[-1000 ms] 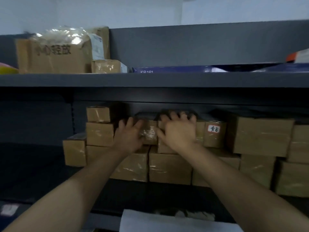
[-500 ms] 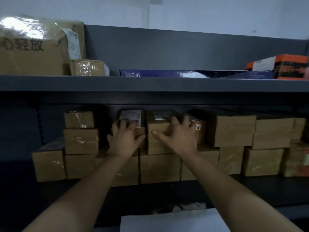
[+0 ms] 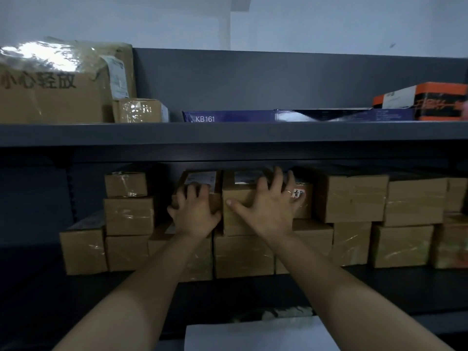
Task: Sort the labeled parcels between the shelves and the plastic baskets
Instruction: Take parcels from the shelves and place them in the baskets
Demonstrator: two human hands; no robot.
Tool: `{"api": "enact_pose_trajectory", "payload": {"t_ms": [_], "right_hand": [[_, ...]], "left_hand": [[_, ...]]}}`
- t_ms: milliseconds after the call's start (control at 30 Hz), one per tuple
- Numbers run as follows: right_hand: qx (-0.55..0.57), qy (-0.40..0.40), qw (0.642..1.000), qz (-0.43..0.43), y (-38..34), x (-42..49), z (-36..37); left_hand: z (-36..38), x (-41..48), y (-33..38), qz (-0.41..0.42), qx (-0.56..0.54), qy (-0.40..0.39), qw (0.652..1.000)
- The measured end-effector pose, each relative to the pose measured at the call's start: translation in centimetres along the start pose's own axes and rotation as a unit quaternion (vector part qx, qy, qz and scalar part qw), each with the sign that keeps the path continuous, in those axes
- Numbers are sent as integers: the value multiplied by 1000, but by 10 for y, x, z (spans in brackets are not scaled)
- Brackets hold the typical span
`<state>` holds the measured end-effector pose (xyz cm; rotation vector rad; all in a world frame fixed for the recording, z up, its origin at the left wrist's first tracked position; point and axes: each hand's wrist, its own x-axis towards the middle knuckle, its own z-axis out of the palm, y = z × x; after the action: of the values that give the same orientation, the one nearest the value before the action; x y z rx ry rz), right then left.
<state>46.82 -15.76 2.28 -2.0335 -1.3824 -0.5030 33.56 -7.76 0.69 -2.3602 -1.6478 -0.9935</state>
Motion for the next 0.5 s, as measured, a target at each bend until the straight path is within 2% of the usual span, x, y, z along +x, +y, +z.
{"api": "enact_pose_trajectory", "payload": {"t_ms": [233, 500], "right_hand": [[-21, -38, 999, -6, -20, -2, 3], [-22, 10, 1000, 7, -22, -19, -5]], "left_hand": [[7, 10, -4, -9, -18, 11, 1000], [-7, -20, -4, -9, -40, 64, 997]]}}
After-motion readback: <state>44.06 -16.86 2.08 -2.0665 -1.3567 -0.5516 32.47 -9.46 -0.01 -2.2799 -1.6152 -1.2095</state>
